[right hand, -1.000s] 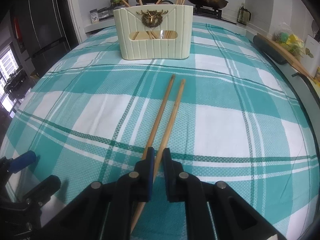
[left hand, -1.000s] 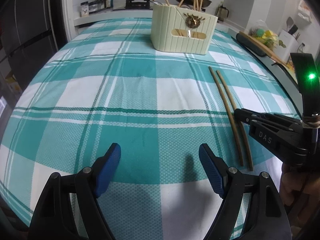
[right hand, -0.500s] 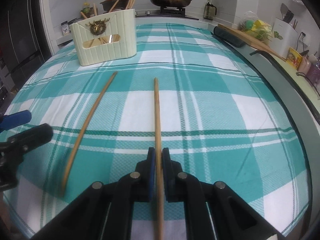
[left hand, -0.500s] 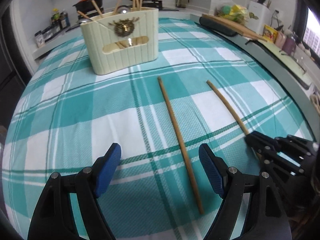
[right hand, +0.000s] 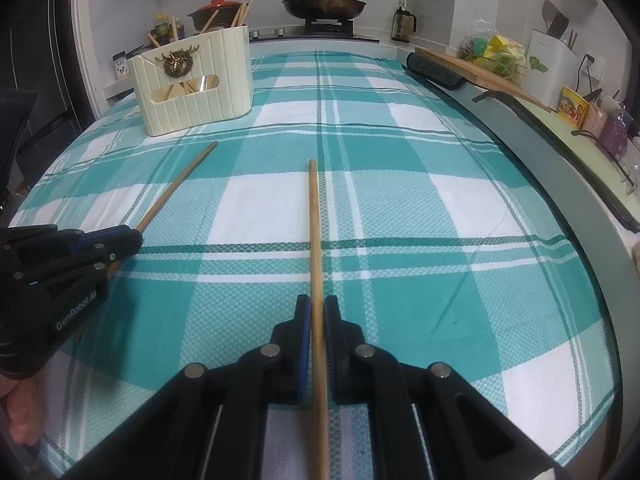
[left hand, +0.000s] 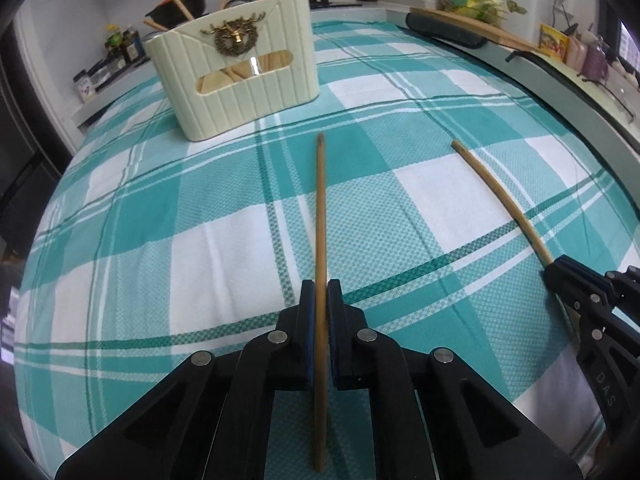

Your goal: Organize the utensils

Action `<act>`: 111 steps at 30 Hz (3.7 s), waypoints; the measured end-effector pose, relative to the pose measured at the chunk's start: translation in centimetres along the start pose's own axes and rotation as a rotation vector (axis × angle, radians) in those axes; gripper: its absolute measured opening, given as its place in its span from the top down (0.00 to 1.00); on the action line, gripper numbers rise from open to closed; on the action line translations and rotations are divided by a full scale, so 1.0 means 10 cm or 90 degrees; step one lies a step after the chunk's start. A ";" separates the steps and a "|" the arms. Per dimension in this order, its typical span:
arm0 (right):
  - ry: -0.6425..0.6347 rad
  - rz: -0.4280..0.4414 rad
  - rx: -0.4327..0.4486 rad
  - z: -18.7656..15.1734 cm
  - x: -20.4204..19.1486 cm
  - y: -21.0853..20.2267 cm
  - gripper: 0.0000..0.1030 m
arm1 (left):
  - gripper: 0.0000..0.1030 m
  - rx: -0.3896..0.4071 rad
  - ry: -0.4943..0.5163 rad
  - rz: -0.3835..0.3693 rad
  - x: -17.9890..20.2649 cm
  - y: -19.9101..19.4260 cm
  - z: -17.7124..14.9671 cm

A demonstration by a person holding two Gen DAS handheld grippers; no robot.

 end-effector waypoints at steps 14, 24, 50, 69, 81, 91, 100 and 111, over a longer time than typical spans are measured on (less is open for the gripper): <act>-0.005 -0.029 0.005 -0.14 0.08 -0.06 0.93 | 0.94 -0.020 -0.169 -0.006 -1.10 -0.15 -0.71; 0.003 0.015 0.025 -0.19 0.10 -0.15 0.63 | 0.51 -0.009 -0.170 -0.059 -1.25 -0.21 -0.78; -0.006 0.150 -0.062 0.21 0.29 -0.23 0.63 | 0.44 -0.065 -0.056 -0.111 -1.51 -0.15 -0.24; -0.130 0.063 -0.165 1.05 0.00 0.46 0.63 | 0.58 -0.140 -0.010 -0.055 -1.43 0.34 0.45; -0.116 0.085 -0.143 1.26 -0.09 0.51 0.93 | 0.96 -0.105 -0.043 -0.070 -1.41 0.19 0.46; -0.085 0.172 -0.013 1.26 0.08 -0.46 0.93 | 0.96 0.049 -0.050 -0.120 -1.47 -0.97 0.42; -0.110 0.184 0.150 1.28 0.06 -1.38 0.93 | 0.96 0.177 -0.056 -0.148 -1.54 -1.80 0.46; -0.116 0.168 0.313 1.86 -0.19 -1.98 0.93 | 0.96 0.288 -0.065 -0.149 -1.69 -2.49 1.10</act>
Point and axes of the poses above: each gripper's, at about its wrist camera, not at the fingertips, and y roughly the way its jaws point, x to its right, z to its top, the point moved 1 cm from there along y, roughly the way its jaws point, and after that the axes turned 14 degrees about -x, right-handed, at the moved point
